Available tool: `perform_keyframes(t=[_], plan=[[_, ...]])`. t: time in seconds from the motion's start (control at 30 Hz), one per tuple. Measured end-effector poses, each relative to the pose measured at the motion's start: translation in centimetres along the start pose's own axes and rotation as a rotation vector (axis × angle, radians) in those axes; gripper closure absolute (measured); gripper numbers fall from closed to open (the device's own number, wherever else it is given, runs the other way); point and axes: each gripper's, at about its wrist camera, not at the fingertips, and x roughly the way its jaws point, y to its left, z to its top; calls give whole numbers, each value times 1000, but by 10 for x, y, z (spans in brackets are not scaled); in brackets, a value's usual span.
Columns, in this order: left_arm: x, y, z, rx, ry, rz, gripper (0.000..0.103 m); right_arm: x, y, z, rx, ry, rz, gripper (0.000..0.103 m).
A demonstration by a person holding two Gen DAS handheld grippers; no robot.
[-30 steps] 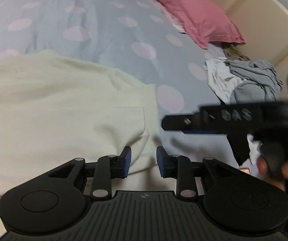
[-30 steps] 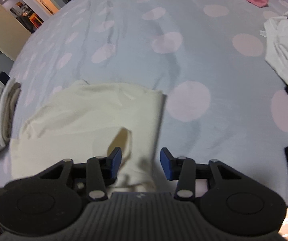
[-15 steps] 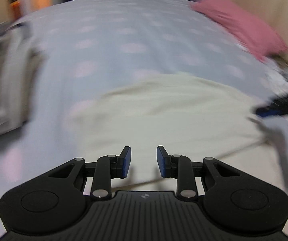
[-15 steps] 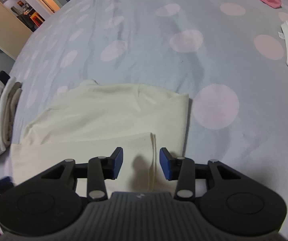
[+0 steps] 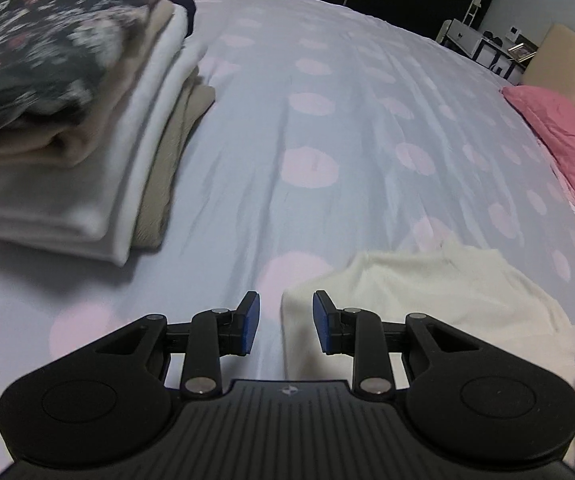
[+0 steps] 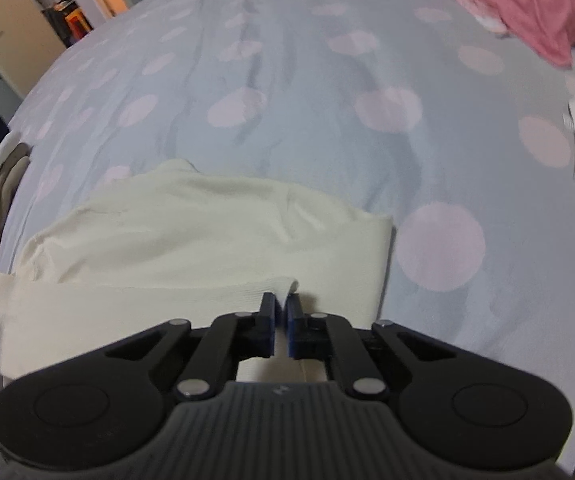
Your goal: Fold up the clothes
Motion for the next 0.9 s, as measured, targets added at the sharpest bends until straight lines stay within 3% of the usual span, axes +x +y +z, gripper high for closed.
perform_keyframes(t=[0.13, 0.2, 0.33, 0.5, 0.67, 0.77, 0.9], plan=[[18, -8, 11, -14, 12, -4, 77, -18, -1, 6, -17, -80, -38, 98], [25, -12, 13, 0, 25, -3, 77, -29, -5, 13, -31, -143, -111, 98], [30, -17, 8, 21, 51, -6, 77, -16, -22, 18, 19, -71, -36, 98], [14, -18, -12, 94, 65, -24, 77, -1, -21, 12, 15, -28, -43, 96], [-10, -15, -40, 177, 88, -41, 76, -2, -28, 8, 46, -19, -50, 75], [-21, -18, -56, 231, 87, -39, 68, -3, -32, 6, 65, -13, -55, 65], [-34, -24, -79, 328, 80, -27, 68, -10, -45, -4, 109, -2, -57, 60]])
